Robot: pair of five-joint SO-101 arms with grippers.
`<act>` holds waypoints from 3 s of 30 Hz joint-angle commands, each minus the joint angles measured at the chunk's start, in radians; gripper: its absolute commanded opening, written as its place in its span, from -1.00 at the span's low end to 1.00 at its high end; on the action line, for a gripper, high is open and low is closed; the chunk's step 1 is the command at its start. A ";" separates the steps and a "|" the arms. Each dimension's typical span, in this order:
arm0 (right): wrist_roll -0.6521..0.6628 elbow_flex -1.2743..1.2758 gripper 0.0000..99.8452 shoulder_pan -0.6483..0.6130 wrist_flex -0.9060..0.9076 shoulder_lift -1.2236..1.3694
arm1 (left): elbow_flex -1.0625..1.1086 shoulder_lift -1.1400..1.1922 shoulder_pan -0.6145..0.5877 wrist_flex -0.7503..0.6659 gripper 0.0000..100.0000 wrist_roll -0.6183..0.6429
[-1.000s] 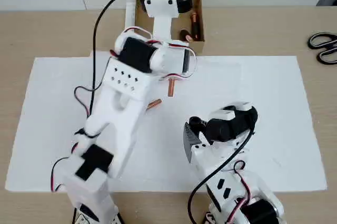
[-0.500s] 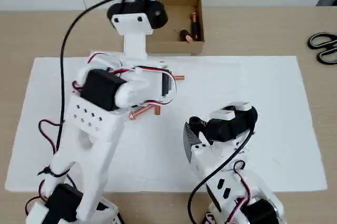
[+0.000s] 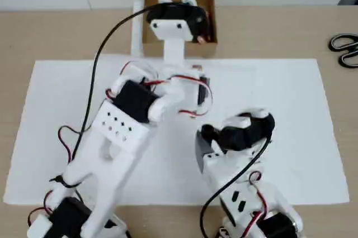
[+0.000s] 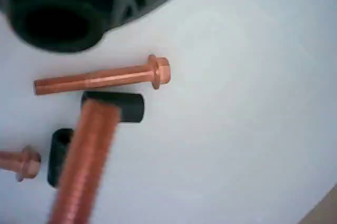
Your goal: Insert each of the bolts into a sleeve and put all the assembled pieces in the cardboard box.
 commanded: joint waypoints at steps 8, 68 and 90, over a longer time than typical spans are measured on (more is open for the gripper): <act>-0.006 -0.008 -0.99 0.008 -0.027 -0.008 | -0.079 -0.043 0.087 -0.026 -0.99 0.025; -0.006 -0.006 -0.99 0.024 -0.027 -0.008 | 0.496 -0.413 0.018 -0.482 -0.99 0.049; -0.006 -0.006 -0.99 0.024 -0.025 -0.008 | 0.390 -0.338 0.106 -0.356 -0.99 0.048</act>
